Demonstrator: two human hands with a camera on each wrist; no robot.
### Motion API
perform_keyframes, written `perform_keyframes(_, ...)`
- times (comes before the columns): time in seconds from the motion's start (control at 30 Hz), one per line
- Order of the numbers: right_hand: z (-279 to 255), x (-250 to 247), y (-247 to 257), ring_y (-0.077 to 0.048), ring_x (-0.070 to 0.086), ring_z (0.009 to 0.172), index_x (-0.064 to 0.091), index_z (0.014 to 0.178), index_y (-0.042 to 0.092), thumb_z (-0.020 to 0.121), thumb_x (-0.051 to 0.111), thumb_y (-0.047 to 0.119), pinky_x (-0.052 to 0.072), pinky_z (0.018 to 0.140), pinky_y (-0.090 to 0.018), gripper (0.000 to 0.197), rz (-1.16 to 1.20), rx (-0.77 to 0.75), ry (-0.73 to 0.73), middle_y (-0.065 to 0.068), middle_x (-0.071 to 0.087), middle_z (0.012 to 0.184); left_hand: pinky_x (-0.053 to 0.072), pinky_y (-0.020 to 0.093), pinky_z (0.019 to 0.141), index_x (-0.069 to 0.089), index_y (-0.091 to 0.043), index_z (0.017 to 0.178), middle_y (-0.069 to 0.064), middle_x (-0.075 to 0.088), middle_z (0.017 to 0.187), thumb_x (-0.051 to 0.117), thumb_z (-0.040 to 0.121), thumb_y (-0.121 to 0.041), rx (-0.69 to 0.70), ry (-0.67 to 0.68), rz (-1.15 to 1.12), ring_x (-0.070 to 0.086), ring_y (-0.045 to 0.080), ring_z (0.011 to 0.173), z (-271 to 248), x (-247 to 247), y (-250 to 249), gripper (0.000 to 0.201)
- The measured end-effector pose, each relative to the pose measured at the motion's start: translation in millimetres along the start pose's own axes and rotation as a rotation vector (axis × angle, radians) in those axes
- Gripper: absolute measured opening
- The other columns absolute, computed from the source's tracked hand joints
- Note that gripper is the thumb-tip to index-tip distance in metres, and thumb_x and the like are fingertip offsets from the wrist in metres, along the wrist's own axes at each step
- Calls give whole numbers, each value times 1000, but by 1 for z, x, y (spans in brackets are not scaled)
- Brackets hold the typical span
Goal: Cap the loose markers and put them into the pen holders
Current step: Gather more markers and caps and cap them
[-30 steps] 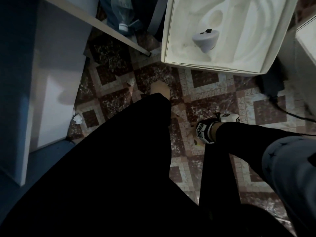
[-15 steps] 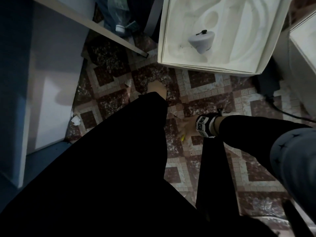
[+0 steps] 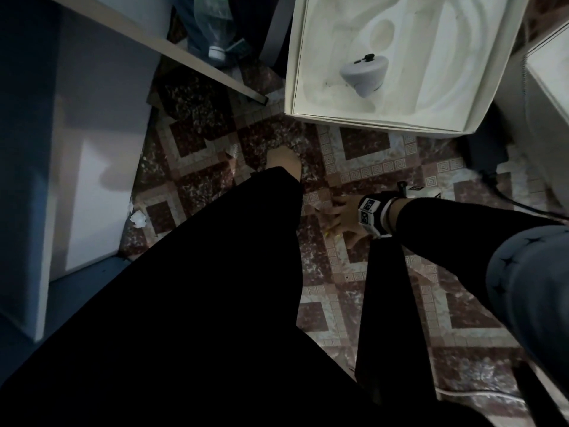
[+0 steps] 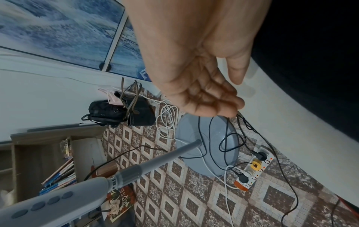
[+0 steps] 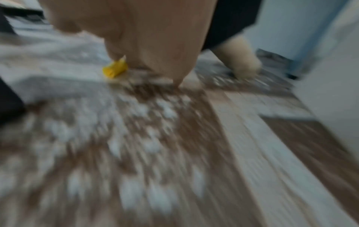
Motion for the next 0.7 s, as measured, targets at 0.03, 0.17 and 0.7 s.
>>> perform_keyframes(0.03, -5, -3, -3, -25, 0, 146, 12, 150, 35, 93, 29, 64, 5, 117, -51, 66, -67, 27, -19, 9, 10, 159, 47, 30, 84, 63, -15, 103, 4, 60, 107, 33, 99, -11, 5, -8, 1, 59, 22, 100, 2, 1, -1, 30)
perform_keyframes(0.17, -14, 0, -8, -27, 13, 144, 22, 147, 35, 94, 38, 56, 12, 114, -50, 60, -202, 67, -117, 9, 17, 156, 45, 29, 82, 63, -16, 107, 3, 60, 114, 32, 99, -12, 40, -40, 75, 58, 21, 106, 6, 5, -2, 32)
perform_keyframes(0.7, -10, -16, -5, -32, 41, 124, 32, 143, 7, 102, 32, 14, 42, 99, -40, 42, 361, 350, -183, -14, 29, 148, 46, 29, 84, 62, -15, 107, 2, 59, 113, 35, 99, -16, 0, -26, -12, 58, 21, 106, 8, 5, -4, 29)
Point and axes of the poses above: each hand's wrist, its own z-axis towards the middle knuckle, its own x-axis out of the palm, y = z × x, the point moved 1 cm from there along z, towards the middle knuckle
